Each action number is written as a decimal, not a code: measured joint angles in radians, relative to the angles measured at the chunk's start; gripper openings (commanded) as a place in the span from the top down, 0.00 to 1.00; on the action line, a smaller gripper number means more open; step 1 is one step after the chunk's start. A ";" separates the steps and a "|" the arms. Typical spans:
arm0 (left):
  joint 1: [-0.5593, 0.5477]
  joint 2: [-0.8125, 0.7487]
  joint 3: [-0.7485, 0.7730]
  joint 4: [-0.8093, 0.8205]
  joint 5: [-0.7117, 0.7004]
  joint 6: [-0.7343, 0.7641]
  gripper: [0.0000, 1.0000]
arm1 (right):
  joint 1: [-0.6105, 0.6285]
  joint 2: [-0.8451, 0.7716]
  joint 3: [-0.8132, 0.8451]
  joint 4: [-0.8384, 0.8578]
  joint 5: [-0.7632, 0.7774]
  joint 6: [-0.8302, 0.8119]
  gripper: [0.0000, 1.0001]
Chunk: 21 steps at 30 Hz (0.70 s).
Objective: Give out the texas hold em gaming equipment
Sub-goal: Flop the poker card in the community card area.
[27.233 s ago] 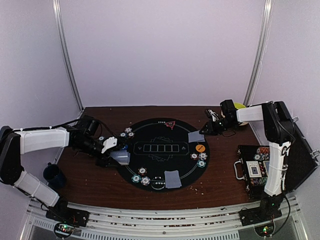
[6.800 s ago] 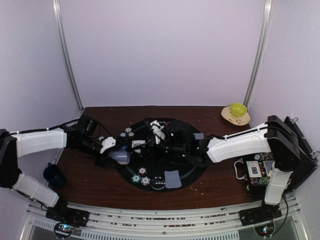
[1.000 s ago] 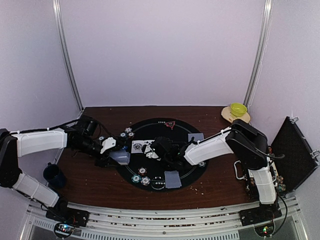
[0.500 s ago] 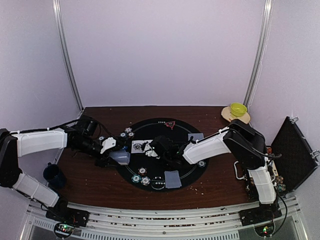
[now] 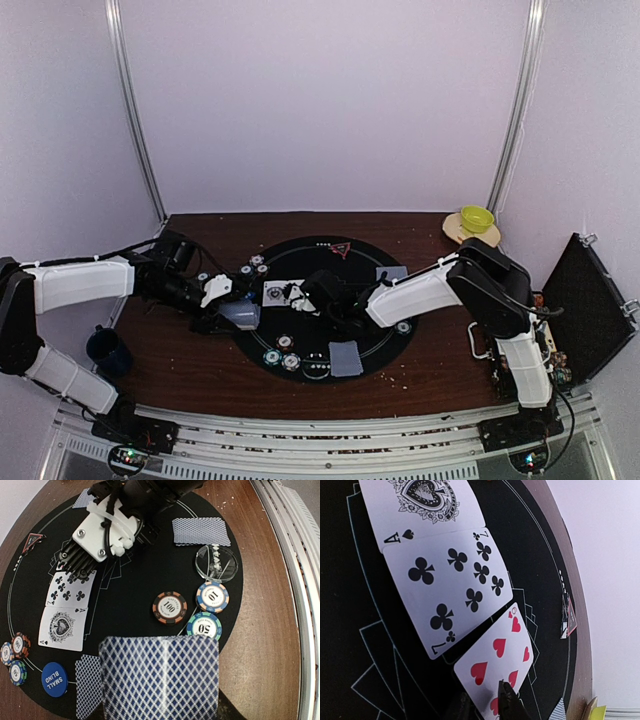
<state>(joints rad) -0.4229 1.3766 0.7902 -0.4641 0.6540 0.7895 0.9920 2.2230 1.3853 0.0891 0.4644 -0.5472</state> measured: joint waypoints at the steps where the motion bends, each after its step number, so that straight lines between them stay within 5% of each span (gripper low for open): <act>1: 0.000 0.000 0.000 0.000 0.000 0.000 0.53 | 0.000 -0.001 0.000 0.000 0.000 0.001 0.77; 21: 0.000 0.000 0.000 0.000 0.000 0.000 0.53 | 0.026 -0.024 -0.002 -0.029 -0.019 0.000 0.68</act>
<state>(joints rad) -0.4229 1.3766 0.7902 -0.4641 0.6540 0.7895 1.0176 2.1986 1.3830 0.0601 0.4450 -0.5472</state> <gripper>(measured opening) 0.495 0.315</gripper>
